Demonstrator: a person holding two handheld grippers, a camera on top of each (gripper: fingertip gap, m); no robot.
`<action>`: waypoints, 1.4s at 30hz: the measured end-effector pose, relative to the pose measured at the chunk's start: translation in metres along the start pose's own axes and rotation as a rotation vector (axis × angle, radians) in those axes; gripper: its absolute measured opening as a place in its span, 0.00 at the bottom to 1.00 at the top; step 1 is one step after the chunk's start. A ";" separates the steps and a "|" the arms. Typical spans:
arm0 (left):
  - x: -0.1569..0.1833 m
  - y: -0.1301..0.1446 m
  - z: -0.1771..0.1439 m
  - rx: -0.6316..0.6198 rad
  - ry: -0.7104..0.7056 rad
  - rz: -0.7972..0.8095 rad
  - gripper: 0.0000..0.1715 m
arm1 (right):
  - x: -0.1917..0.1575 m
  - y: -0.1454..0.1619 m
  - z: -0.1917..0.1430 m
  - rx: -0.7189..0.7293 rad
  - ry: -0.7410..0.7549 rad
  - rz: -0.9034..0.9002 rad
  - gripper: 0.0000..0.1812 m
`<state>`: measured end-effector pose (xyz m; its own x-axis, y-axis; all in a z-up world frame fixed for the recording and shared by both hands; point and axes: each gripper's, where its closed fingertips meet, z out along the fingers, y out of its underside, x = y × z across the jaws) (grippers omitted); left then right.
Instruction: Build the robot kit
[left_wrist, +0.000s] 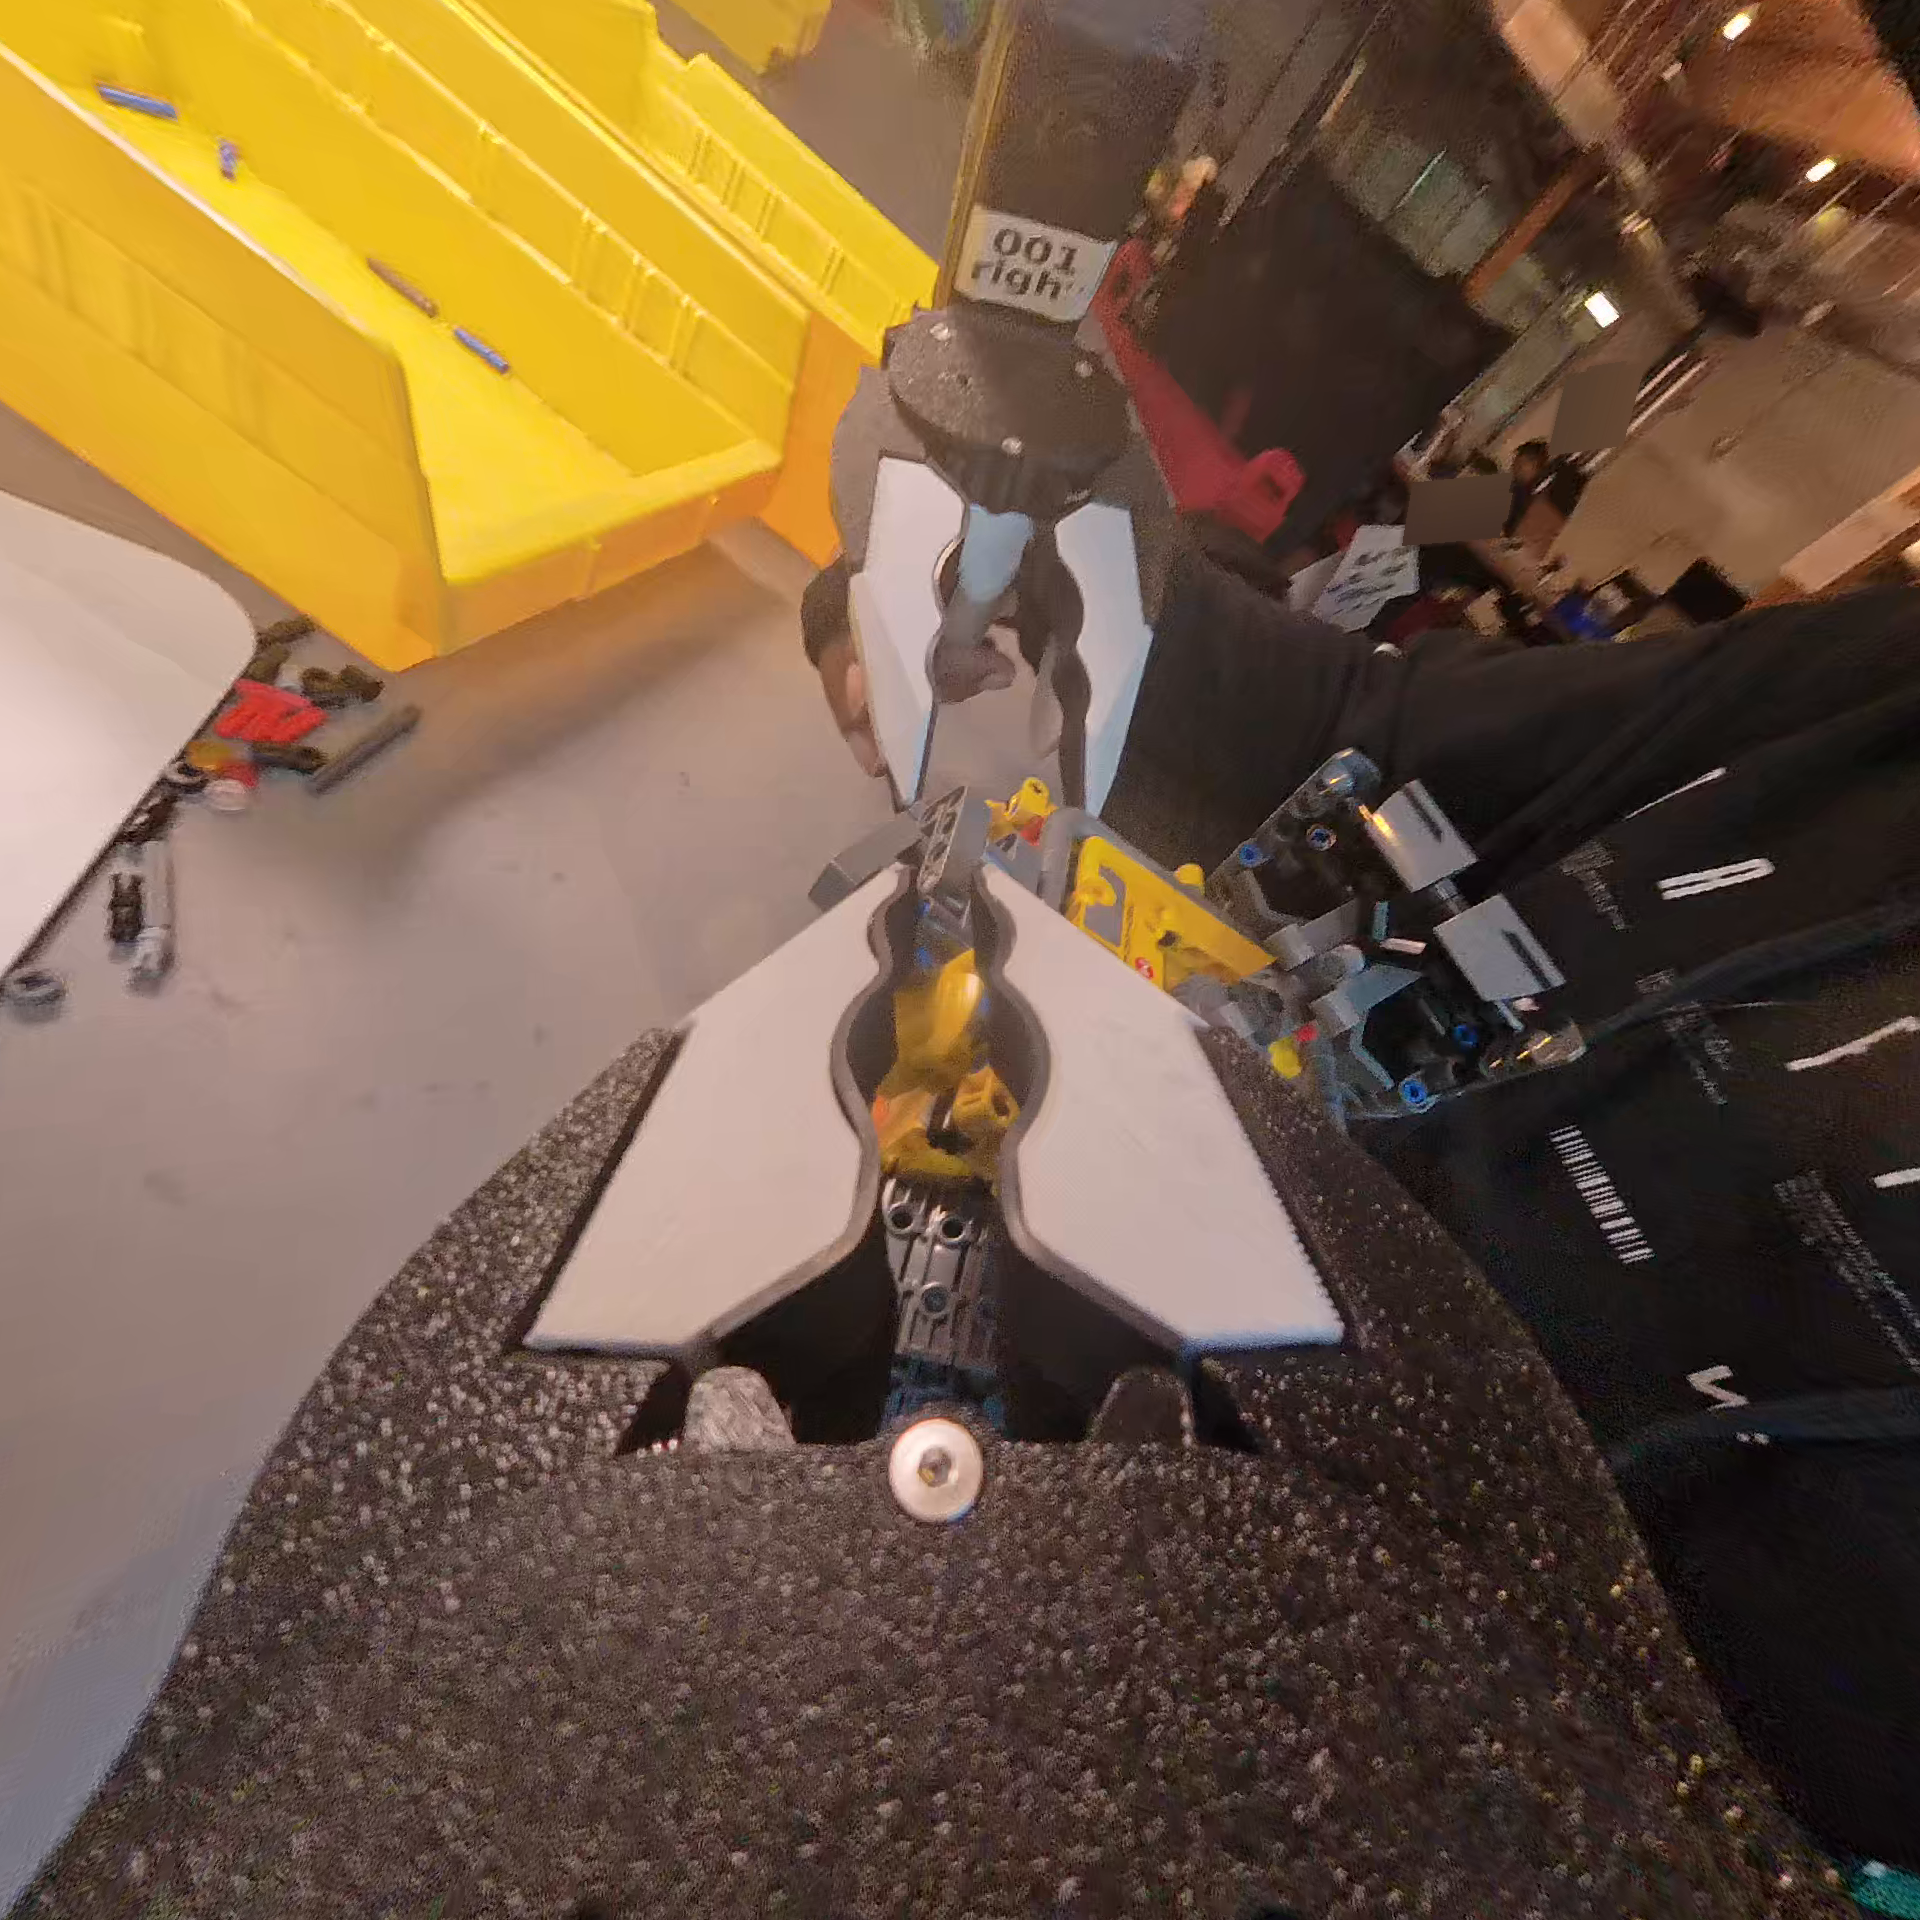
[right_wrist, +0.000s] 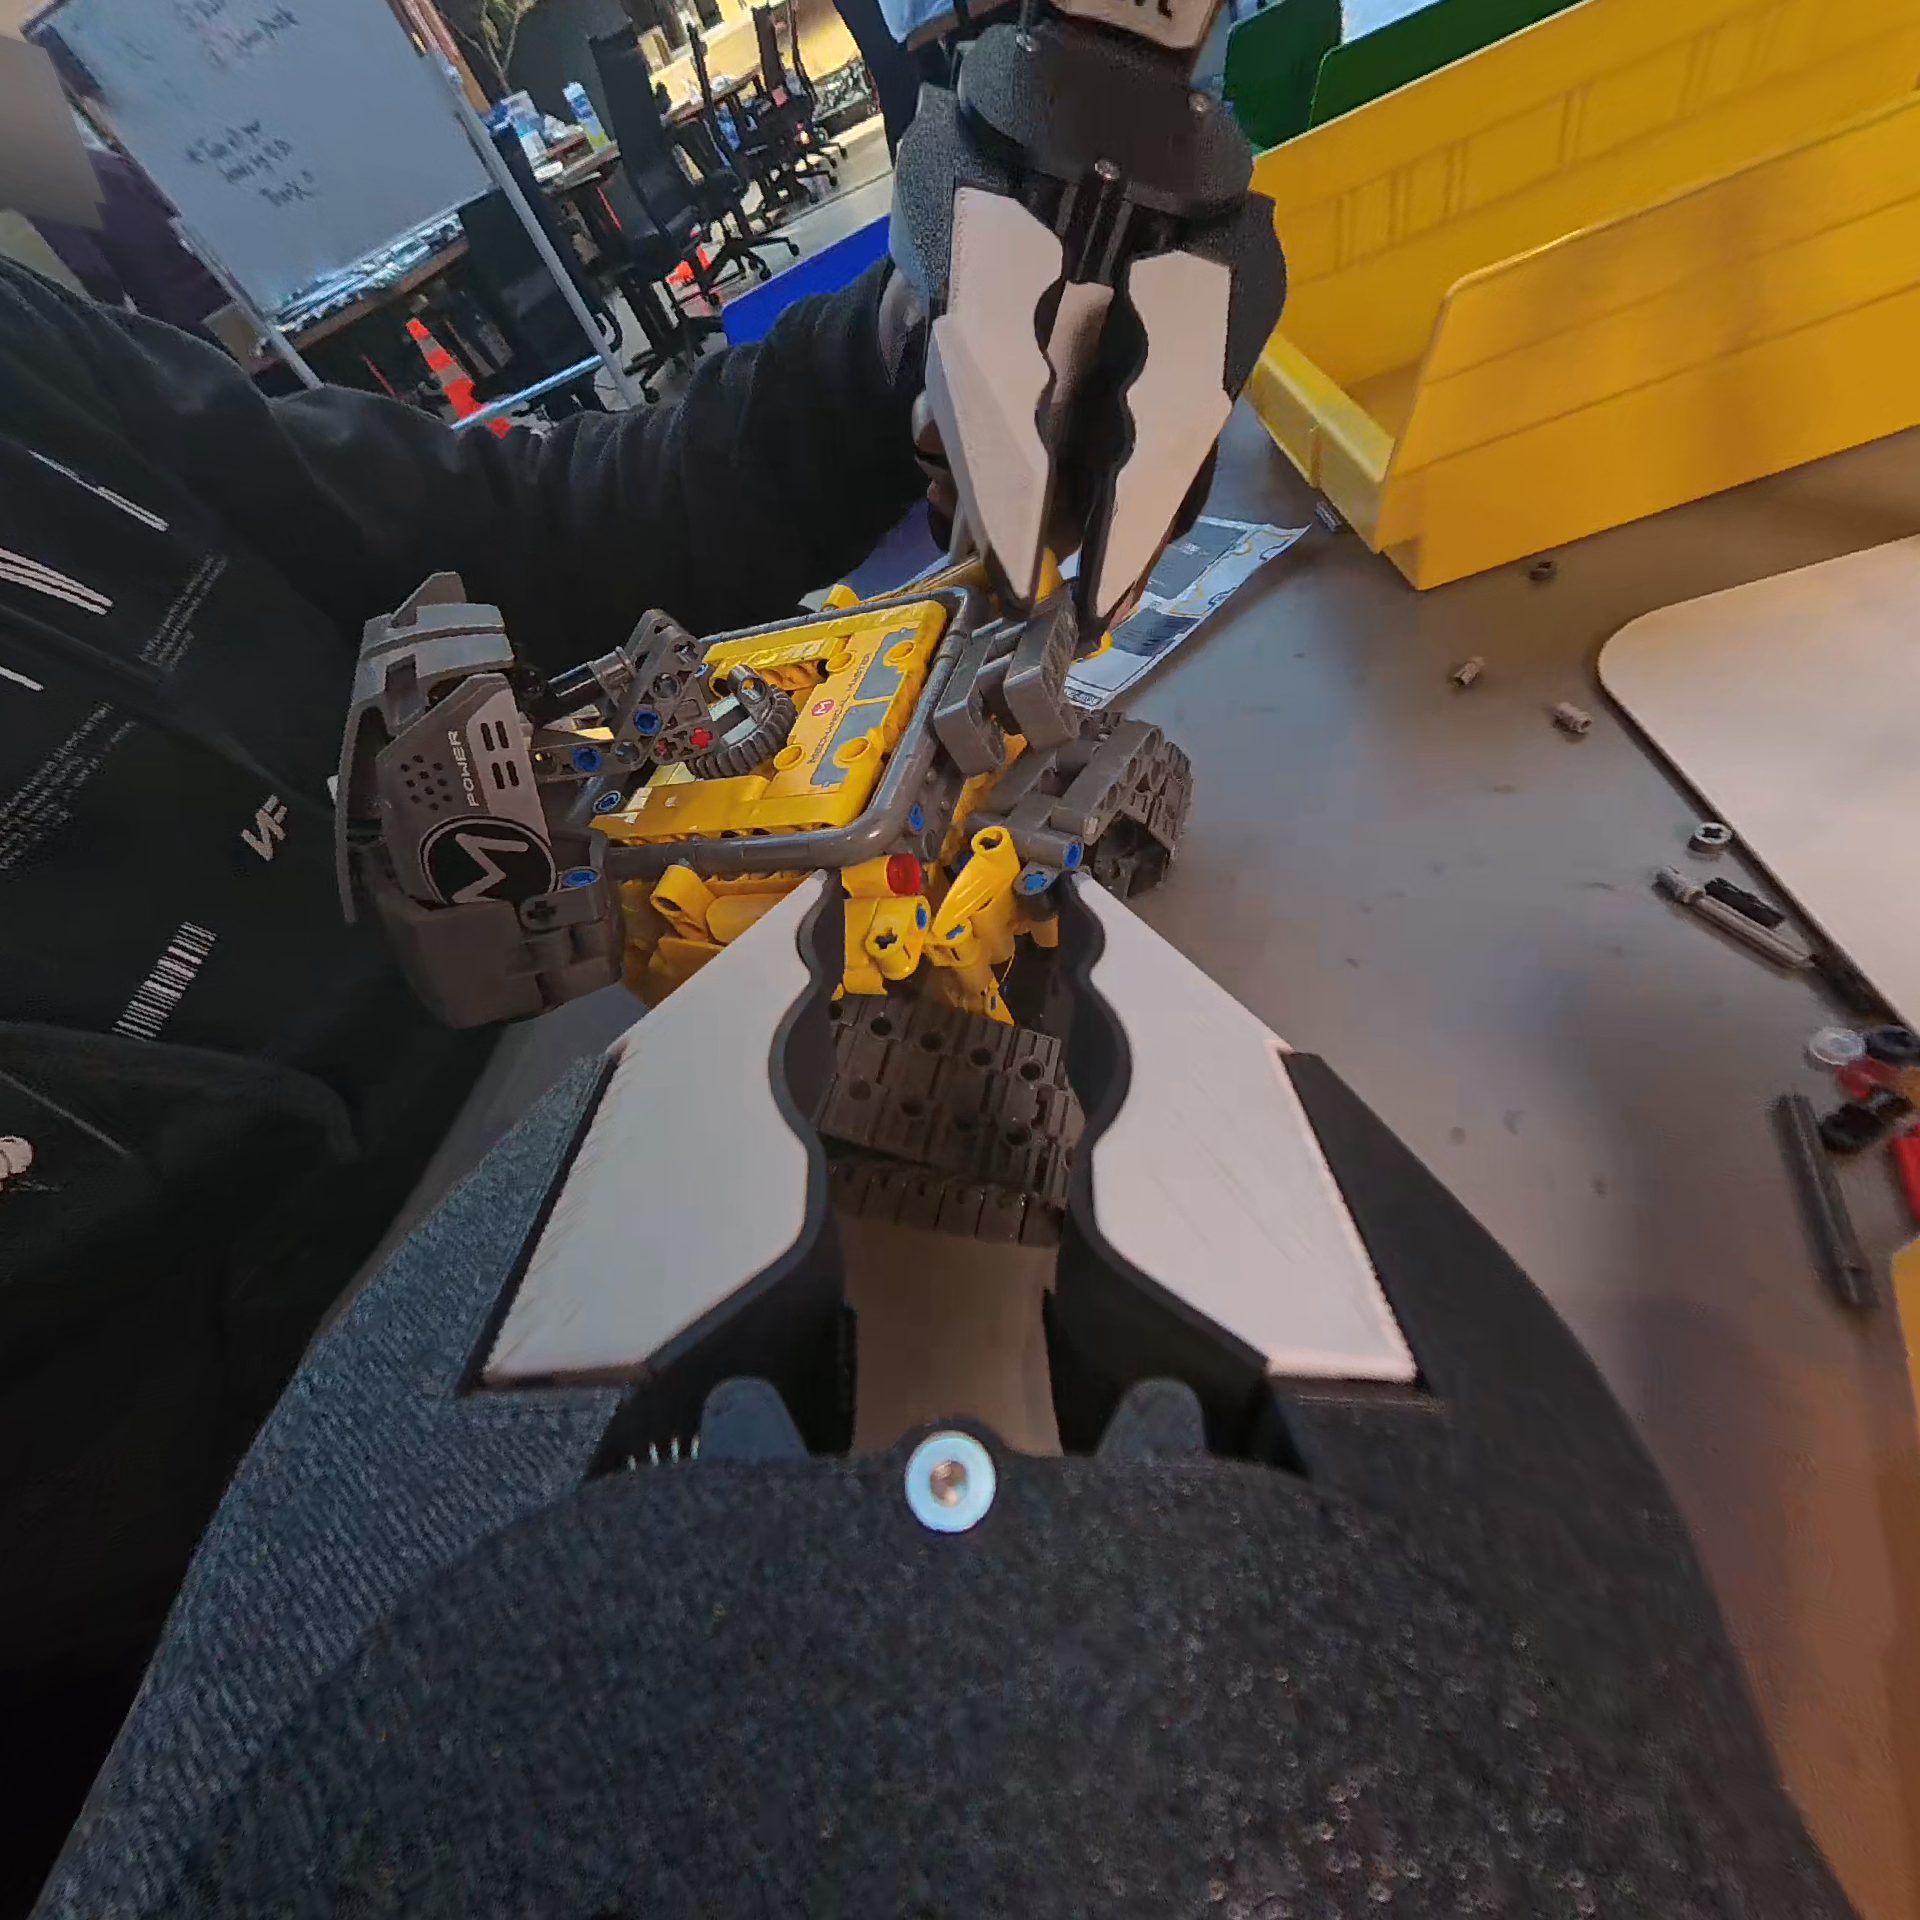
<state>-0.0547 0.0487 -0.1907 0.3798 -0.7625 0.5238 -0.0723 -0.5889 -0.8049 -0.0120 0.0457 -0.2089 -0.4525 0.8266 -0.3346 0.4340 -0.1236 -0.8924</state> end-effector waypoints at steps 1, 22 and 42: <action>-0.001 0.003 -0.003 -0.031 -0.019 0.002 0.05 | 0.000 -0.001 0.001 0.002 0.004 -0.003 0.22; 0.031 0.117 -0.030 -0.143 -0.400 0.284 0.25 | -0.075 0.023 0.010 -0.091 0.325 -0.399 0.42; 0.016 0.101 -0.016 0.017 -0.615 0.253 0.12 | -0.047 0.012 -0.027 0.013 0.522 -0.391 0.47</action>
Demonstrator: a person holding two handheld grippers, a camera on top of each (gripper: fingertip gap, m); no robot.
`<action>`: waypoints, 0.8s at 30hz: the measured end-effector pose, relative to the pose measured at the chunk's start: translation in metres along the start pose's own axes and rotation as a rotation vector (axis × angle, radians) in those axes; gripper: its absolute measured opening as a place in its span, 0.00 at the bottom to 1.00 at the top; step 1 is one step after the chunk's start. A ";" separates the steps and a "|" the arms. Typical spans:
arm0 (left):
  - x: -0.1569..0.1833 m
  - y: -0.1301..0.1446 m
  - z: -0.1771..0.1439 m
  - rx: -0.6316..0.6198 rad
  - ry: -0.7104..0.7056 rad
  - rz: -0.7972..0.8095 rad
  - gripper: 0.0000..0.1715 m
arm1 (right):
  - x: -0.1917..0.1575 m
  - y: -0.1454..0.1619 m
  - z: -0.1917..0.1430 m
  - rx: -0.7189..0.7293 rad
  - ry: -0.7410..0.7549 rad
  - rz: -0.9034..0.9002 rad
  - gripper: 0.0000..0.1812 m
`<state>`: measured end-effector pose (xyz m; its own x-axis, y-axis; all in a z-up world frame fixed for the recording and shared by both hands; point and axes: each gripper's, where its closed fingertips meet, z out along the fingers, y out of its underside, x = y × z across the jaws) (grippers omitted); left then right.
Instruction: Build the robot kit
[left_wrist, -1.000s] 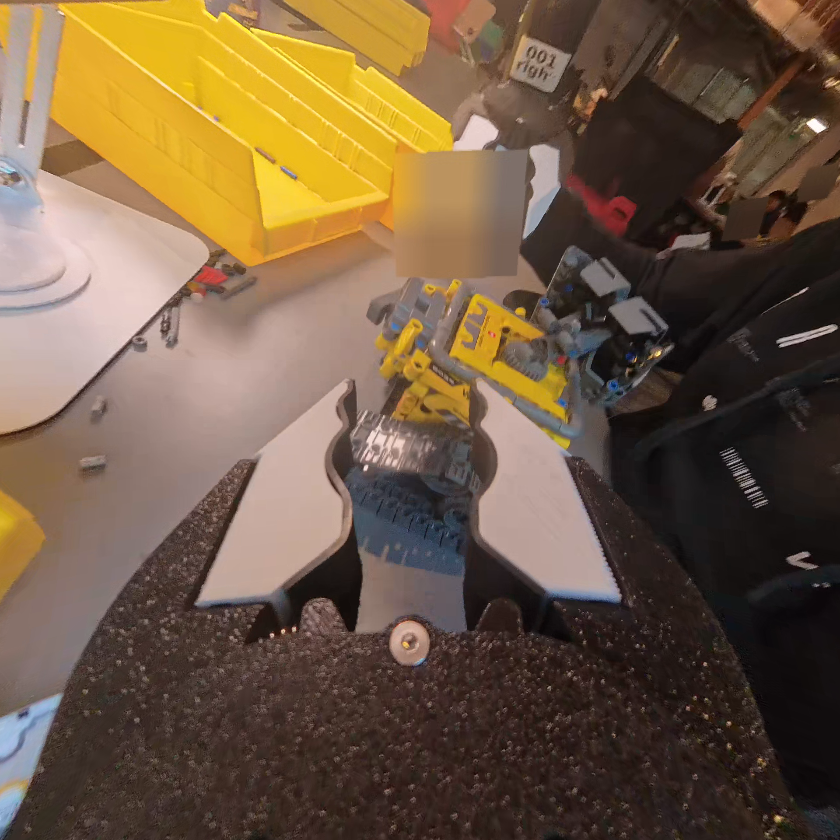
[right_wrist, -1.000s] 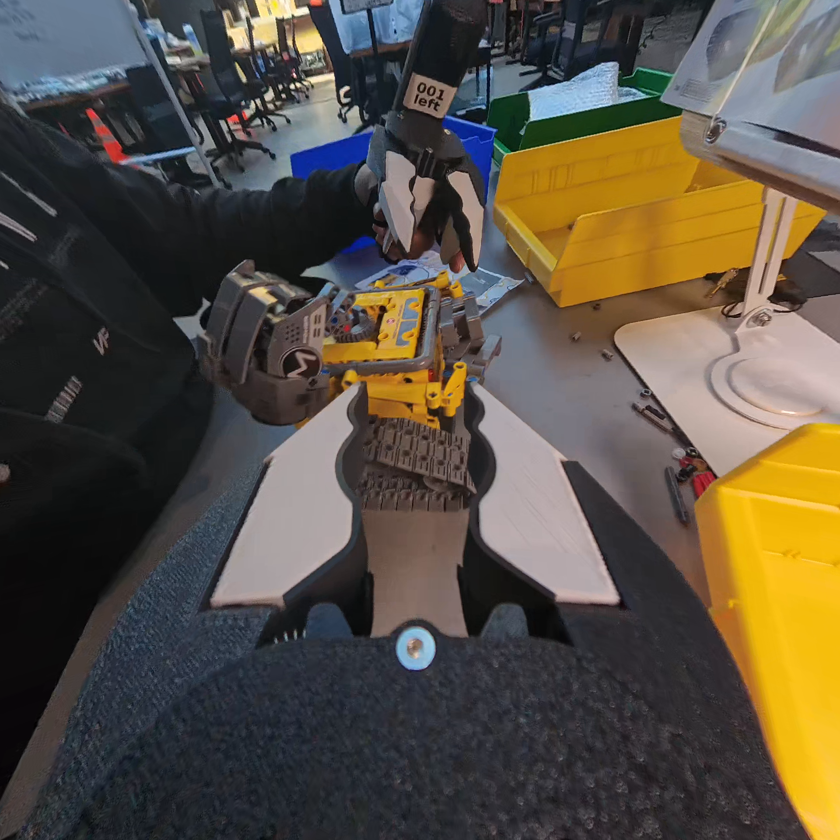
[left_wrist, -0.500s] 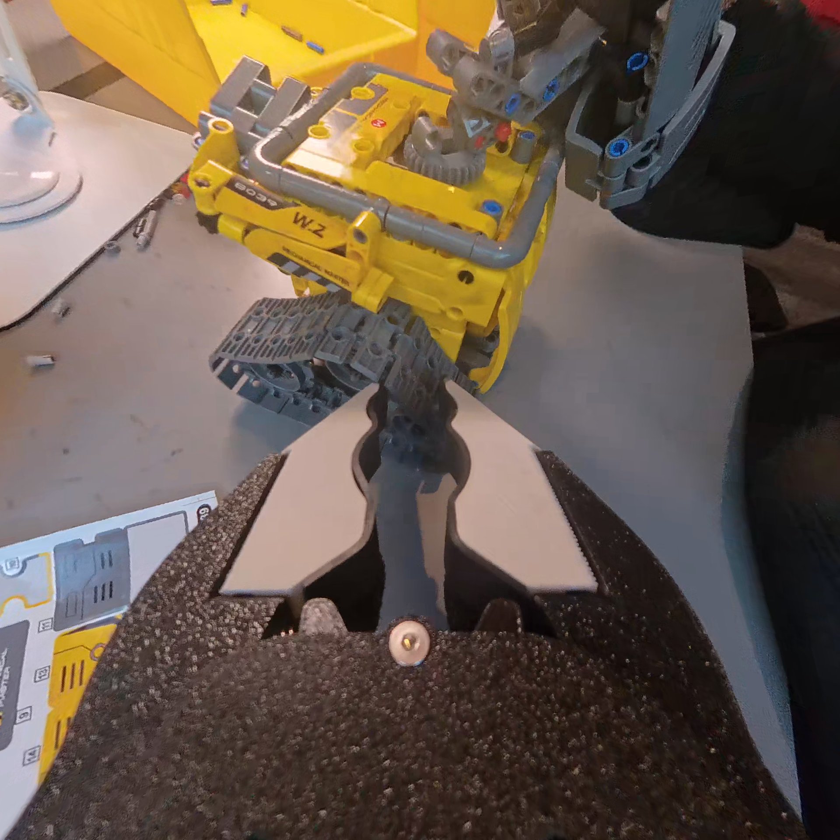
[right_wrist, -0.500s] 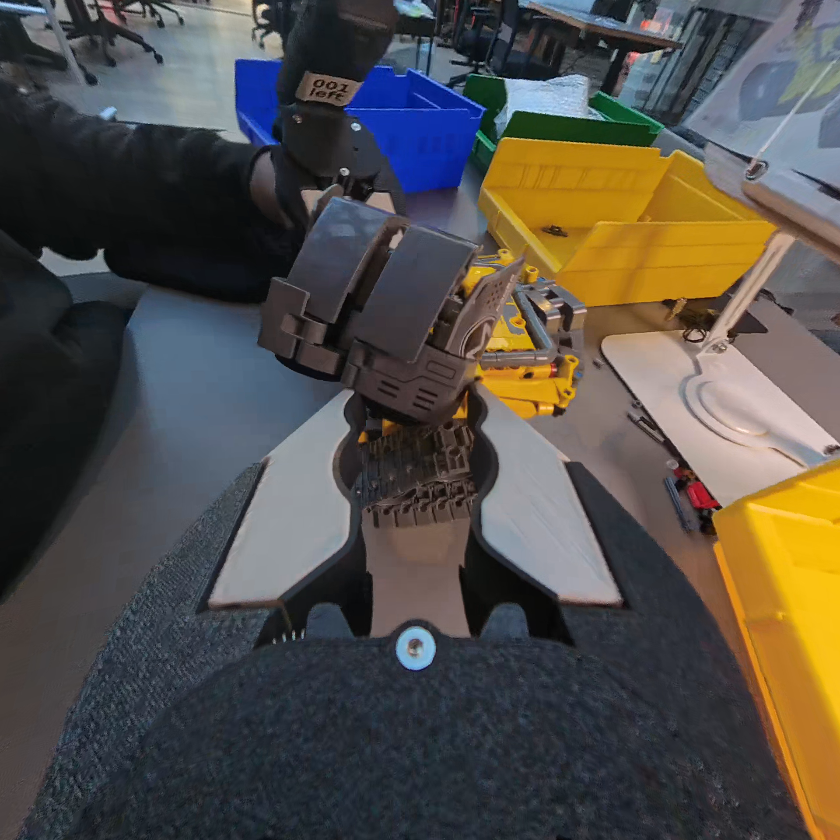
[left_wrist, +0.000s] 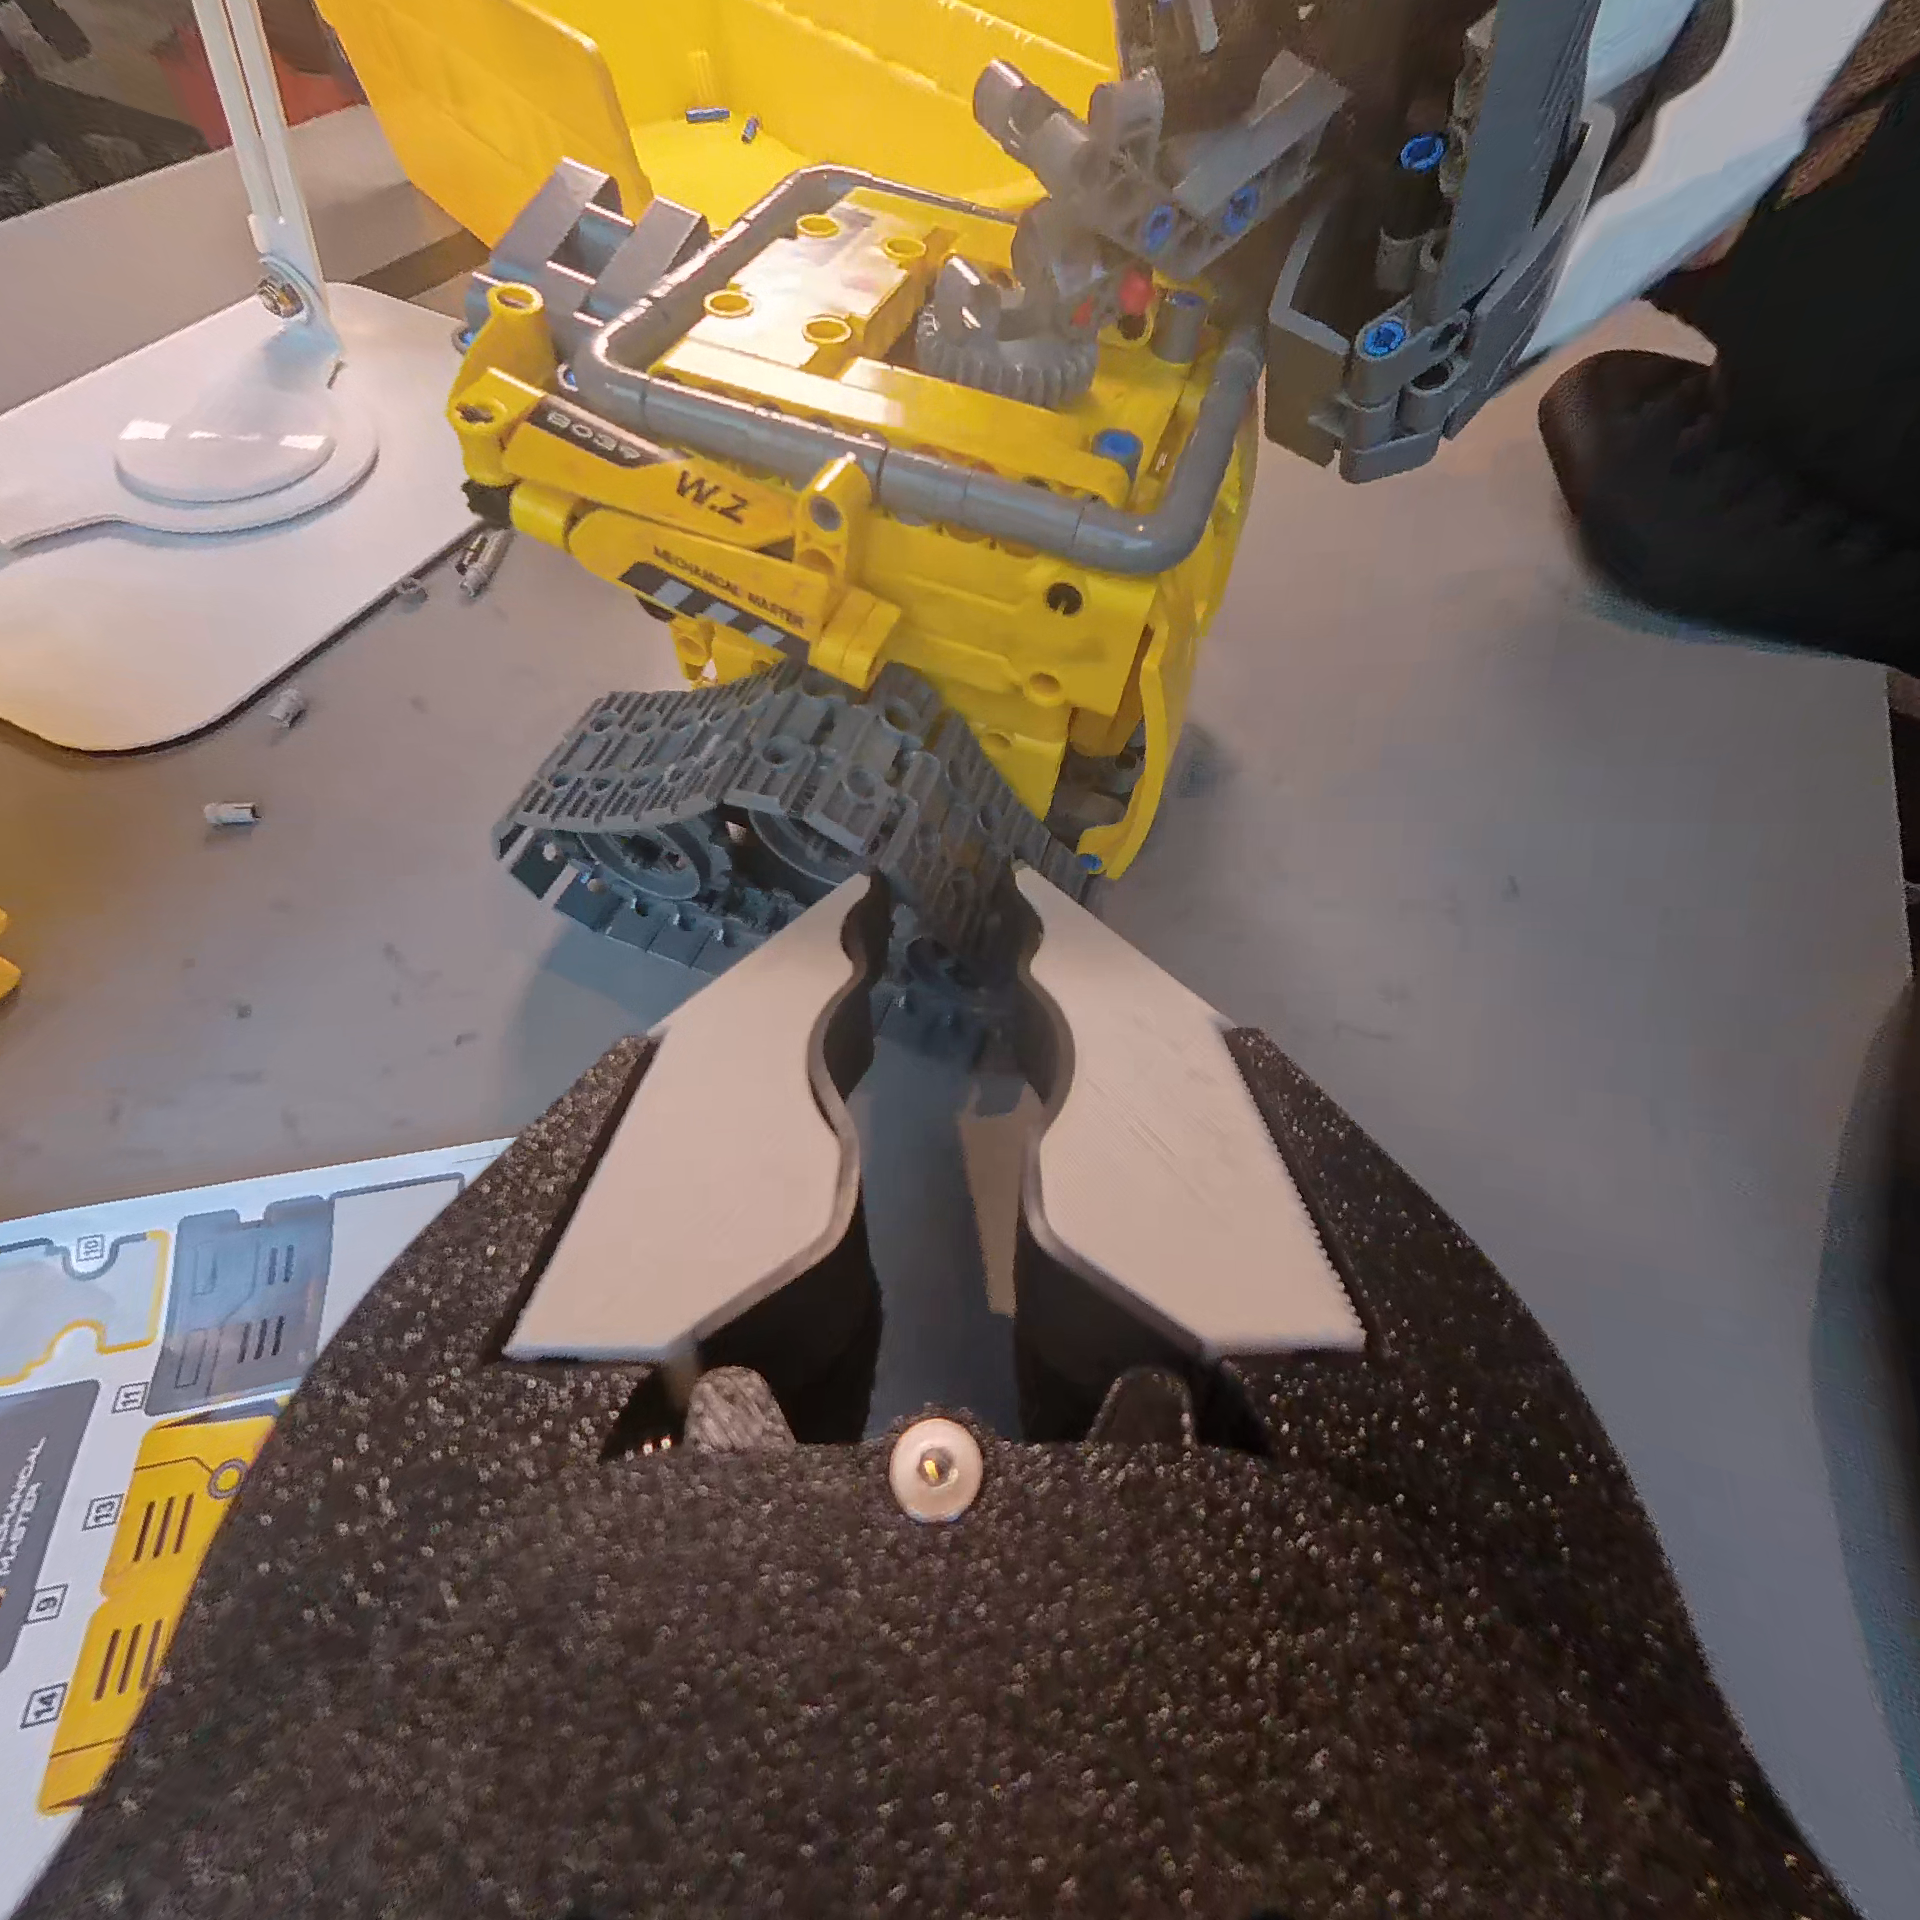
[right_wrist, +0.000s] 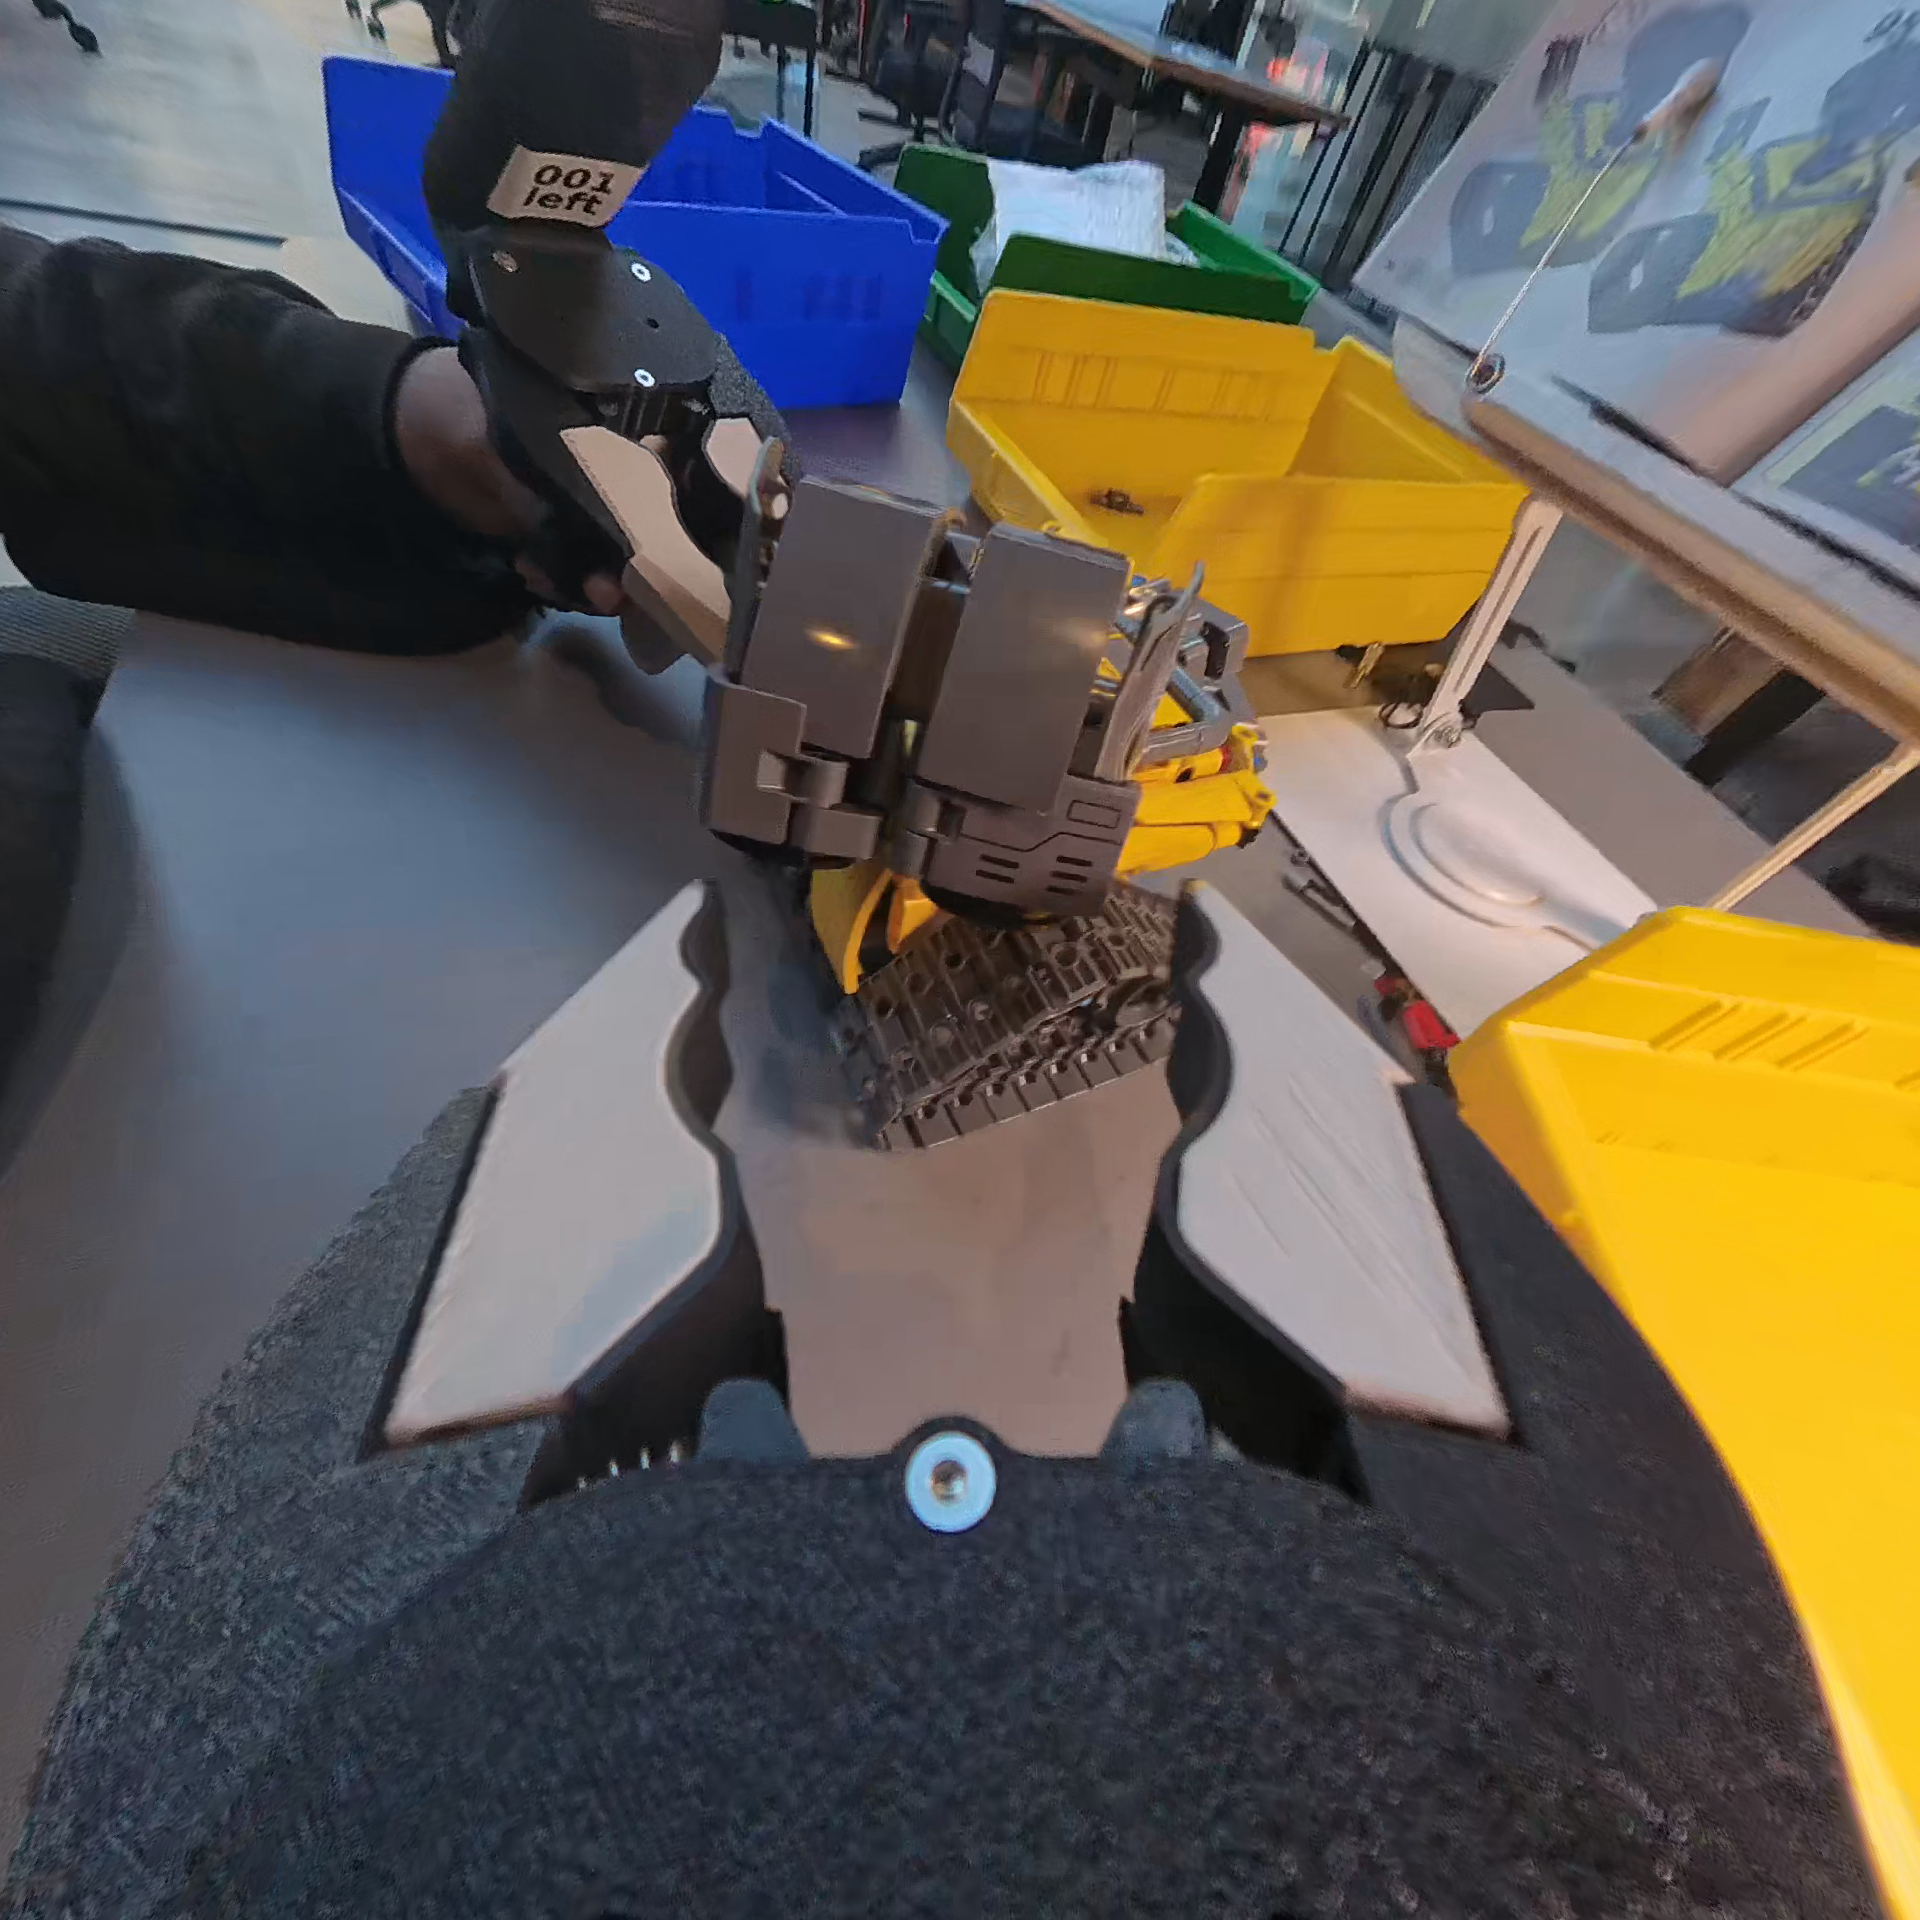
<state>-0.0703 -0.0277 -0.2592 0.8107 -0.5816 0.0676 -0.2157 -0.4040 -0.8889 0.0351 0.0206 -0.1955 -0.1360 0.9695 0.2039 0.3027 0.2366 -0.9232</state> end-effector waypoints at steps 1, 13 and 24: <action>0.000 0.000 0.000 0.002 0.003 -0.001 0.11 | -0.005 -0.003 -0.002 -0.019 -0.009 0.049 0.56; 0.019 0.004 -0.010 -0.018 0.188 0.172 0.09 | -0.007 -0.024 0.009 -0.362 -0.100 -0.164 0.50; 0.031 0.006 -0.012 0.006 0.415 0.160 0.09 | 0.011 -0.044 0.016 -1.011 -0.573 -1.129 0.49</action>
<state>-0.0532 -0.0566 -0.2567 0.4795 -0.8714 0.1040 -0.3167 -0.2824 -0.9055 0.0055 0.0197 -0.1576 -0.9531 0.1866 0.2384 0.2426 0.9419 0.2325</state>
